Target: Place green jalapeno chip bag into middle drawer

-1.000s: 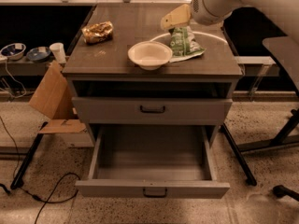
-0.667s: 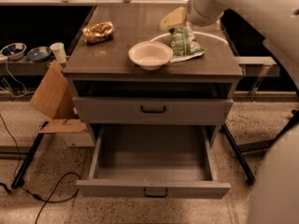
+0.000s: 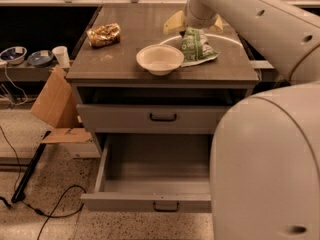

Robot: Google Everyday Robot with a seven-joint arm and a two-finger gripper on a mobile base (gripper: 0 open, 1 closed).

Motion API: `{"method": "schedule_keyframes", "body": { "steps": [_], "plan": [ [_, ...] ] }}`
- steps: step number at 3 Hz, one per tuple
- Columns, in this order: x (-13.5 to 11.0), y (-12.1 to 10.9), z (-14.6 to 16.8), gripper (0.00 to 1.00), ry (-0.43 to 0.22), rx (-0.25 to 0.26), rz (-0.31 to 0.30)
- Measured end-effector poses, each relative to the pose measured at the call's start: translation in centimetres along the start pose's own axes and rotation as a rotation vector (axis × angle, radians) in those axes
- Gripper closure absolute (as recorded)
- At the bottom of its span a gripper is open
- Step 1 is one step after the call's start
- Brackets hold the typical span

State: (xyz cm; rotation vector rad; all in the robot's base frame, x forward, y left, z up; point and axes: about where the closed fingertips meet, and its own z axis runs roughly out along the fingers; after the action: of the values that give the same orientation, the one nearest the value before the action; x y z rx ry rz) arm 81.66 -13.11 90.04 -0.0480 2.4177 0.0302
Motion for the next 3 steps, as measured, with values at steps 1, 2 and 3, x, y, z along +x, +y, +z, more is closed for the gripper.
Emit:
{"method": "schedule_keyframes", "body": {
  "steps": [1, 2, 3],
  "plan": [
    [-0.1, 1.5, 1.9, 0.00, 0.040, 0.015, -0.011],
    [0.3, 2.6, 3.5, 0.00, 0.086, 0.019, -0.024],
    [0.8, 3.3, 4.7, 0.18, 0.130, 0.012, -0.039]
  ]
}}
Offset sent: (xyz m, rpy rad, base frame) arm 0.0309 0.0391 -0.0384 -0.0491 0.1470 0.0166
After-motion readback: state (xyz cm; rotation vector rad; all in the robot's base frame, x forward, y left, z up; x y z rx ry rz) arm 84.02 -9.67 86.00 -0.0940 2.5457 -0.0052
